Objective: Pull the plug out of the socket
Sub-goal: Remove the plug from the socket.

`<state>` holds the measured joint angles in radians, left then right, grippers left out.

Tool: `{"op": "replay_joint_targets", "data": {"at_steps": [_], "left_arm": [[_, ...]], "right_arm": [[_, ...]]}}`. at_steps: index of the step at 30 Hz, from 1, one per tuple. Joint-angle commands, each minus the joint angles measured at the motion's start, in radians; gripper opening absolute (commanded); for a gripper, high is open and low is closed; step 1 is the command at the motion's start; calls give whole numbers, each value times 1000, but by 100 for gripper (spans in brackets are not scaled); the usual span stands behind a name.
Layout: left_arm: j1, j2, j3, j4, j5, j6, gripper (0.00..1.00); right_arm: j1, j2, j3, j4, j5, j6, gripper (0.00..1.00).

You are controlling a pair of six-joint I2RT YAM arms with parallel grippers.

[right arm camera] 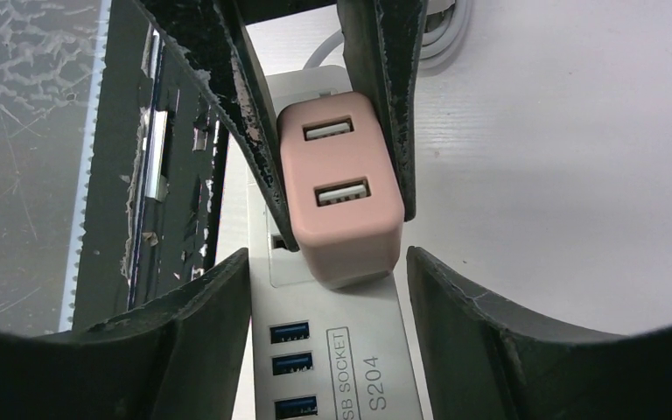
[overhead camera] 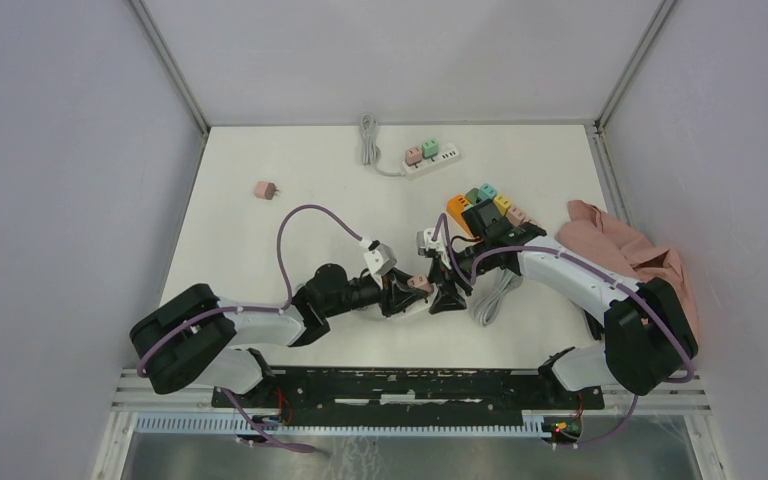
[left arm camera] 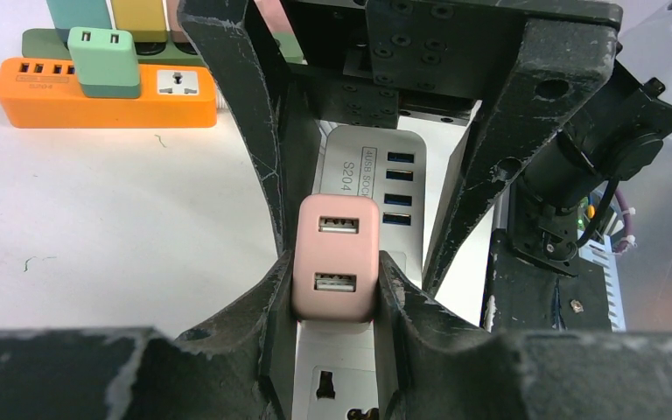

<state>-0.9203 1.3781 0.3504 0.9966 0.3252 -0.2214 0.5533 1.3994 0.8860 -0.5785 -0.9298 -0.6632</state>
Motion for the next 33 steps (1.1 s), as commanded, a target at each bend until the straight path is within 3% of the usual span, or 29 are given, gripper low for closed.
{"op": "replay_joint_targets", "data": {"at_steps": [1,7,13,20,23,27,30,33], "left_arm": [[0,-22,58,130,24,-49,3],[0,-24,60,134,27,-51,3],[1,-25,60,142,28,-55,3],[30,-59,22,232,11,-135,3],[56,-83,6,270,16,-170,3],[32,-130,71,53,-17,-58,3],[-56,-159,144,-190,-143,184,3],[-68,-177,157,-251,-186,228,3]], "right_arm": [[3,-23,-2,-5,-42,-45,71],[18,-22,-2,-9,-14,-61,71],[27,-18,-2,-14,7,-72,60],[32,-14,11,-34,36,-84,15],[45,-6,18,-48,60,-95,4],[60,3,22,-50,87,-98,1],[63,7,23,-49,95,-95,0],[62,11,23,-45,114,-91,0]]}}
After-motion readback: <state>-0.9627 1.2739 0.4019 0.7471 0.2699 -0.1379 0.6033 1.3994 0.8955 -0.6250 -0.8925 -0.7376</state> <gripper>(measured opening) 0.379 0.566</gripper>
